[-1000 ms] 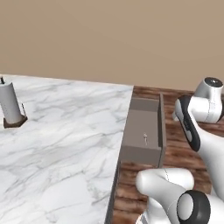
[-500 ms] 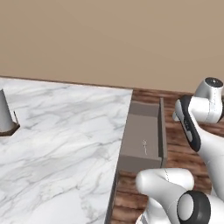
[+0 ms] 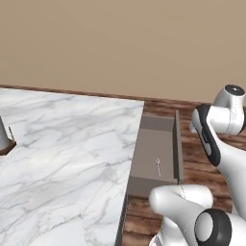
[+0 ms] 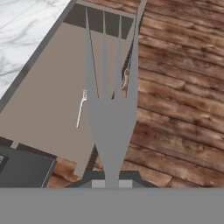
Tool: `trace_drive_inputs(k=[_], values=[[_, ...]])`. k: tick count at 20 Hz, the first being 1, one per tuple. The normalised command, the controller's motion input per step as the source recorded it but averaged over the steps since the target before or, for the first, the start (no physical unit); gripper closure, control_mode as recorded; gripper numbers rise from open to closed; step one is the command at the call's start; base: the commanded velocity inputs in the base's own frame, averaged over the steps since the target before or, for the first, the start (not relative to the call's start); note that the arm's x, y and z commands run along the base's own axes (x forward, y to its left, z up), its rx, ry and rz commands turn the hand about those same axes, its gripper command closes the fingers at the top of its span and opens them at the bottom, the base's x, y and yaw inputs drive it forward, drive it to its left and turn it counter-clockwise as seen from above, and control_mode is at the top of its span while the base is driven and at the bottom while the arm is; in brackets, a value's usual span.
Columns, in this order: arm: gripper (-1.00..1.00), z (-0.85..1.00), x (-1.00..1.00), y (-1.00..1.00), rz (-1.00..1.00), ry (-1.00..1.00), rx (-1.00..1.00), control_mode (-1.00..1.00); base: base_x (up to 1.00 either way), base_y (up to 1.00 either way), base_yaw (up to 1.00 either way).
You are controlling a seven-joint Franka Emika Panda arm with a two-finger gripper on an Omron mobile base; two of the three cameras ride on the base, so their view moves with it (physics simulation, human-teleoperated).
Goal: Organize the utensils by type. Pick up the wooden spoons from the counter and place them in the open cabinet. Then pick up the metallic utensils from the counter and place them in the open drawer.
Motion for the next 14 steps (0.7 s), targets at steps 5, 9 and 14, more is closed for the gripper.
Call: trace_drive_inputs(k=[5,9,14], values=[[1.0,0.0,0.0,0.0,0.0,0.0,0.0,1.0,0.0,0.0,0.0],[1.0,0.0,0.0,0.0,0.0,0.0,0.0,1.0,0.0,0.0,0.0],[1.0,0.0,0.0,0.0,0.0,0.0,0.0,1.0,0.0,0.0,0.0]])
